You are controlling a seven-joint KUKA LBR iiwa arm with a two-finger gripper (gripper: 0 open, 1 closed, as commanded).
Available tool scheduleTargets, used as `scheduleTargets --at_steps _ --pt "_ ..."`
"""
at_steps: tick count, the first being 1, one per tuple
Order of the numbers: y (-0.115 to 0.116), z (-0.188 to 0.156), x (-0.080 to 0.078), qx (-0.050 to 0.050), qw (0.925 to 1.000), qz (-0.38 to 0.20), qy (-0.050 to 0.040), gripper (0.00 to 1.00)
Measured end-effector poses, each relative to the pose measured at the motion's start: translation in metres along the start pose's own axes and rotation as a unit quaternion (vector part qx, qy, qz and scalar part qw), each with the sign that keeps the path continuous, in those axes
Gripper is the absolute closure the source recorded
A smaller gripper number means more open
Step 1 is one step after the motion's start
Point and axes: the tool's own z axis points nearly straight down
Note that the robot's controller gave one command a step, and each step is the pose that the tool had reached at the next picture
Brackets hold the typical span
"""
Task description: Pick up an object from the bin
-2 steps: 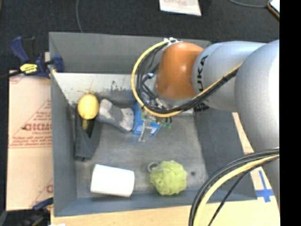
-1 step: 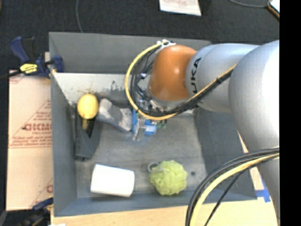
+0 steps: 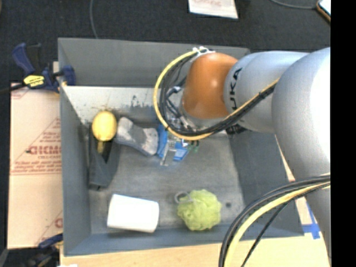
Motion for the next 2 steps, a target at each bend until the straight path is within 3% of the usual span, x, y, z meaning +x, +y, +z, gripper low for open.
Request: scheduleTargets --at_steps 1,2 --pt "0.008 -0.073 0.0 0.004 1.0 0.002 0.0079 0.0" --pt "0.015 -0.008 -0.011 -0.001 1.0 0.001 -0.006 0.0"
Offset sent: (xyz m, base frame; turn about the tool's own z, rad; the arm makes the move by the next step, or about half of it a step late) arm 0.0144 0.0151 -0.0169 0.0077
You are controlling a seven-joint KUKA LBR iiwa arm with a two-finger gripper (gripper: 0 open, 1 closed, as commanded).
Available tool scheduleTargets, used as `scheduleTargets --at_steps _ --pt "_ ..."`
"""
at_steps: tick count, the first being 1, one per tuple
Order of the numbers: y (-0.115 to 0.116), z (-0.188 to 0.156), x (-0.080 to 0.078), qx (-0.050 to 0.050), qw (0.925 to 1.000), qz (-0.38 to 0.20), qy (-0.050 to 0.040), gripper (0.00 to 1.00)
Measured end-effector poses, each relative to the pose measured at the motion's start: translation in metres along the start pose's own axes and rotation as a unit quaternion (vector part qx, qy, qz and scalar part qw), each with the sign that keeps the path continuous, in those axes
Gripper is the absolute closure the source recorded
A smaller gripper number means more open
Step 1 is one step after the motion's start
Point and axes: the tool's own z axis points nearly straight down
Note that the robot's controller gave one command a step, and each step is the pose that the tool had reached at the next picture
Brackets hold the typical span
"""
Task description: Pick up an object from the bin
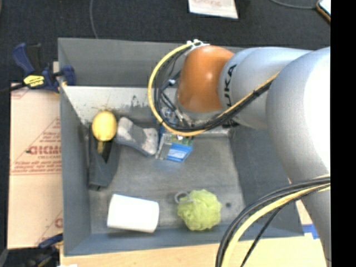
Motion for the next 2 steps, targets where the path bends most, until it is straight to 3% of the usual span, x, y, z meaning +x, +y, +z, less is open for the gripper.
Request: scheduleTargets --at_steps 1,2 --pt "-0.009 -0.024 -0.011 0.001 0.9999 0.01 0.0059 0.0" --pt "-0.01 -0.034 -0.015 -0.001 0.9999 0.011 -0.0054 0.0"
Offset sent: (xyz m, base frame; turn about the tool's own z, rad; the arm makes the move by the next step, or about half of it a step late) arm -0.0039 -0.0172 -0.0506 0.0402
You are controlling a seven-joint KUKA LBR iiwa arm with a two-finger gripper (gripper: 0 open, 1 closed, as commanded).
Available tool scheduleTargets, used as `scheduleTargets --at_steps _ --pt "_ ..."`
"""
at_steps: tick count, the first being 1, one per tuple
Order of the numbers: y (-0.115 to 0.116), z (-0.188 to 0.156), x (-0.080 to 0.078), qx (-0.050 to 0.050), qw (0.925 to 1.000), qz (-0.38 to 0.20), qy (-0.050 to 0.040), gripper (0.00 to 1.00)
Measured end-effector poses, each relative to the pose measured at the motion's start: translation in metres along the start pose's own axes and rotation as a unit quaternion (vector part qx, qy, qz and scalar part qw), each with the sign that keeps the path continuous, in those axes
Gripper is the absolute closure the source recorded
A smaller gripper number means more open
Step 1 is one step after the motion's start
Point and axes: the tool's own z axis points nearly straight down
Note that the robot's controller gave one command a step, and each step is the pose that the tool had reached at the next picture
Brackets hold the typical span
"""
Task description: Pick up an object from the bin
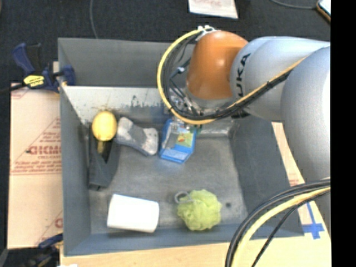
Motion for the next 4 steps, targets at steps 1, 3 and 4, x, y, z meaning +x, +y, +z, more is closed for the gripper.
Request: scheduleTargets --at_steps 1,3,4 --pt "-0.019 0.007 0.01 0.001 0.9996 0.027 0.005 0.0" --pt "-0.071 0.057 0.009 -0.004 0.9766 -0.215 -0.0044 0.0" --pt "-0.063 0.044 0.011 0.002 0.9774 -0.211 0.002 1.0"
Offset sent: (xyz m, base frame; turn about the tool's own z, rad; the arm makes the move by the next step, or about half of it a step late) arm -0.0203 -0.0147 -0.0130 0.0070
